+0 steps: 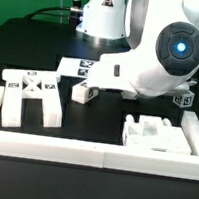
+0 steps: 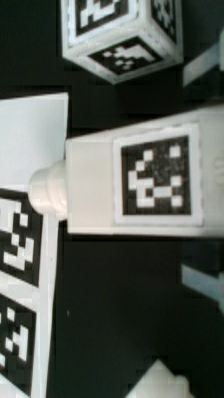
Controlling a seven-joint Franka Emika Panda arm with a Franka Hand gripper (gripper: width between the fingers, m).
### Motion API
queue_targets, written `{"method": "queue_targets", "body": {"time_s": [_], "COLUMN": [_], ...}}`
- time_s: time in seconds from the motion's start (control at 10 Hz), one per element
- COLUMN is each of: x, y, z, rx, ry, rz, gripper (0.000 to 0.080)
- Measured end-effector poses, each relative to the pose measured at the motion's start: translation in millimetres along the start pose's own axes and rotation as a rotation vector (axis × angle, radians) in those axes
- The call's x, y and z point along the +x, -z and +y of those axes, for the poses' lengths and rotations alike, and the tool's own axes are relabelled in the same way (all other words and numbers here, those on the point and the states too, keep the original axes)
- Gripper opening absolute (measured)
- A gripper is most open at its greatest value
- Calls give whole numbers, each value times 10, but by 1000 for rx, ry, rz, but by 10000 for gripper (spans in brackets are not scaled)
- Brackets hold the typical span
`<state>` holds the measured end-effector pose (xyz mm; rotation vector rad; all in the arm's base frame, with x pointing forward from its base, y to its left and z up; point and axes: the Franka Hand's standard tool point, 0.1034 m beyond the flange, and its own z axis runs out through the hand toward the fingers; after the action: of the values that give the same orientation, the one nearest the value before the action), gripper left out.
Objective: Assemble chair
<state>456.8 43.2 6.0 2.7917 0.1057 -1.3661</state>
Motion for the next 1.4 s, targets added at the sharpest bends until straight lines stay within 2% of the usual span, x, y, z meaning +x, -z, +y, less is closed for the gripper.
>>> {"method": "queue_targets", "body": {"time_s": [0.2,0.5,0.6,0.9,1.0,1.2,1.3,1.4], "x": [-17,-181,-197,-116,-60,-7,25,7], "y": [123,584,675,706,760,1050,1206,1297], "z": [-1,5,-5,-12,-19,-49,-66,-78], "rx": [0,12,5,5,5,9,21,19], "ry": [2,2,1,3,4,8,6,7], "rz": [5,-3,13,67,109,226,308,378], "gripper": [288,289,289,290,290,290,290,290]}}
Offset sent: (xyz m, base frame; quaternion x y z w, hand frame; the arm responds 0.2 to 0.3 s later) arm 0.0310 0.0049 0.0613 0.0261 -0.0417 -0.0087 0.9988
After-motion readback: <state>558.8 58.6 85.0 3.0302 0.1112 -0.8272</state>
